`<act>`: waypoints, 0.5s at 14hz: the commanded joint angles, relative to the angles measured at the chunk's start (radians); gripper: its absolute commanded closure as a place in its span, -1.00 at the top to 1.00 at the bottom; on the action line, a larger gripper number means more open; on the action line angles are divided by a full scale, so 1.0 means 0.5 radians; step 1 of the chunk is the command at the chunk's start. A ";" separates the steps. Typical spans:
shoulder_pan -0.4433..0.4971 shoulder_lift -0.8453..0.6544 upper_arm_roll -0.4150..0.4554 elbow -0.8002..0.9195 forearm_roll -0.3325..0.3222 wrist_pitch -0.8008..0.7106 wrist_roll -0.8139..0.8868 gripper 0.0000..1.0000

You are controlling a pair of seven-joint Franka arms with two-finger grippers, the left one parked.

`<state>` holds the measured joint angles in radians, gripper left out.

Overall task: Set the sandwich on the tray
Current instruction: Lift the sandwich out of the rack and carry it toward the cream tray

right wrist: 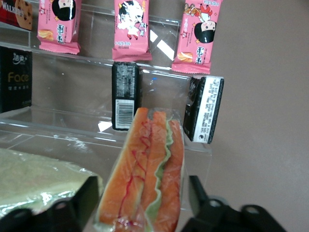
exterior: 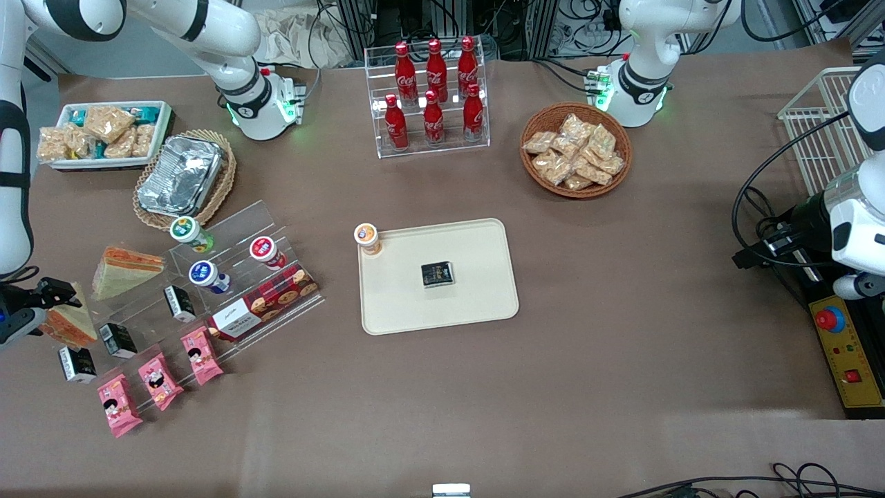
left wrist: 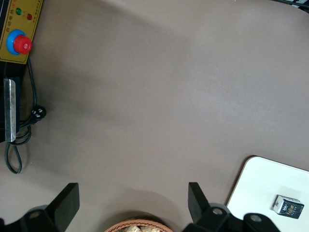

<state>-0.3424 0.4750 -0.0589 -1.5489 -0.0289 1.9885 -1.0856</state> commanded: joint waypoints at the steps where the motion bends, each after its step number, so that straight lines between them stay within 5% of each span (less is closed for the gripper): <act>1: -0.009 -0.027 0.001 0.017 0.009 -0.016 -0.053 -0.03; 4: -0.009 -0.030 0.001 0.060 0.003 -0.105 -0.117 -0.52; 7: 0.007 -0.072 0.013 0.186 0.012 -0.301 -0.117 -0.50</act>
<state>-0.3421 0.4642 -0.0578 -1.5065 -0.0291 1.9197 -1.1265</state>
